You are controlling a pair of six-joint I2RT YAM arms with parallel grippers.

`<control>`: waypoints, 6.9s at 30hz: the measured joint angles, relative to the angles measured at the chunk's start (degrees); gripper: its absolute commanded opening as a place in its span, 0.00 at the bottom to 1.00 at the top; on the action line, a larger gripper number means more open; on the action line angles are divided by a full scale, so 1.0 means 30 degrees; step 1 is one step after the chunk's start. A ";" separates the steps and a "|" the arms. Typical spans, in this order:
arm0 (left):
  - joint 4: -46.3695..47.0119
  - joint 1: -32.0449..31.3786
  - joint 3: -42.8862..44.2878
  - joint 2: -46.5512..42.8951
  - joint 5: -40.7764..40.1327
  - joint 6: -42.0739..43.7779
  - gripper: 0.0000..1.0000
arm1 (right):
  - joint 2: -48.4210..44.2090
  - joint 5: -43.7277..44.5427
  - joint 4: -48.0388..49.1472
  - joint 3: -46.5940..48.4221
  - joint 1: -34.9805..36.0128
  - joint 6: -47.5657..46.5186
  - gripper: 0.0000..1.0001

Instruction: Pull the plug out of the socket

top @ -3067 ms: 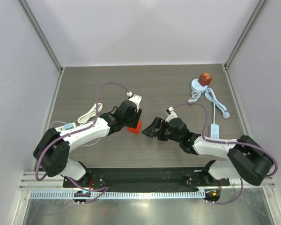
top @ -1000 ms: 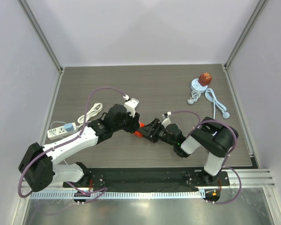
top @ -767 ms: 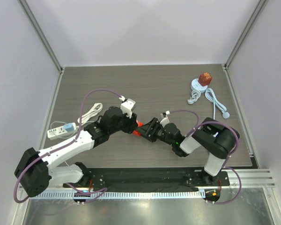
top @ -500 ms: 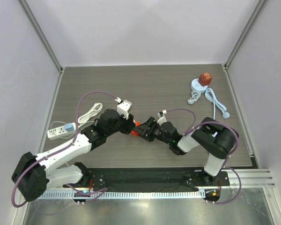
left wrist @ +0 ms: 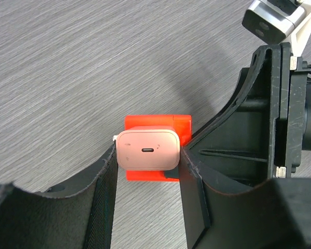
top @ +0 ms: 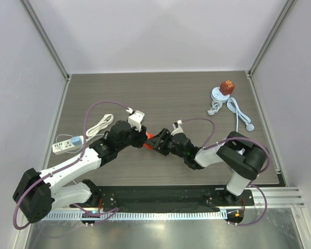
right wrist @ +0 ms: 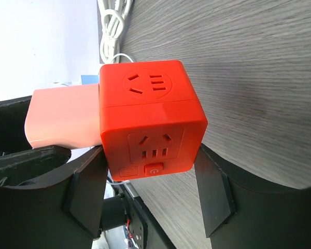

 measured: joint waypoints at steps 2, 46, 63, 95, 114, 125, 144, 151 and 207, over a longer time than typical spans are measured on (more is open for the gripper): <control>0.0007 0.0036 -0.0153 -0.0066 -0.0102 0.0007 0.00 | 0.0641 -0.0211 0.0889 -0.0007 0.0000 0.0080 0.01; -0.2674 0.1377 0.3993 0.1967 0.2149 -0.2222 0.82 | 0.1931 -0.0386 0.2390 -0.0401 -0.0335 -0.1464 0.01; -0.5107 0.0568 0.5340 0.4160 0.2135 -0.1515 0.73 | 0.1931 -0.1457 0.2856 -0.0743 -0.0794 -0.1719 0.01; -0.6637 0.0393 0.6404 0.7104 0.1792 -0.1035 0.44 | 0.2521 -0.3249 0.4779 -0.1654 -0.1719 -0.0729 0.01; -0.4495 0.1574 0.3665 0.4612 0.2535 -0.3016 0.00 | -0.0219 -0.0670 -0.1166 -0.0219 -0.0597 -0.2310 0.01; -0.1821 0.0561 0.0401 0.0532 0.1690 -0.1239 0.00 | 0.1770 -0.3767 0.3555 -0.0794 -0.0750 0.0080 0.01; -0.5304 -0.0663 0.3825 0.1661 0.0437 -0.0816 0.00 | -0.3082 -0.0350 -0.2922 -0.0306 -0.0066 -0.2528 0.01; -0.5989 -0.1122 0.4590 0.2499 0.0372 0.0066 0.00 | -0.1297 -0.2958 0.2062 -0.1887 -0.1122 -0.1778 0.01; -0.4779 0.0372 0.4466 0.0386 0.2098 0.0918 0.00 | 1.2342 -0.9661 -0.7344 1.8433 -0.9734 -0.2973 0.65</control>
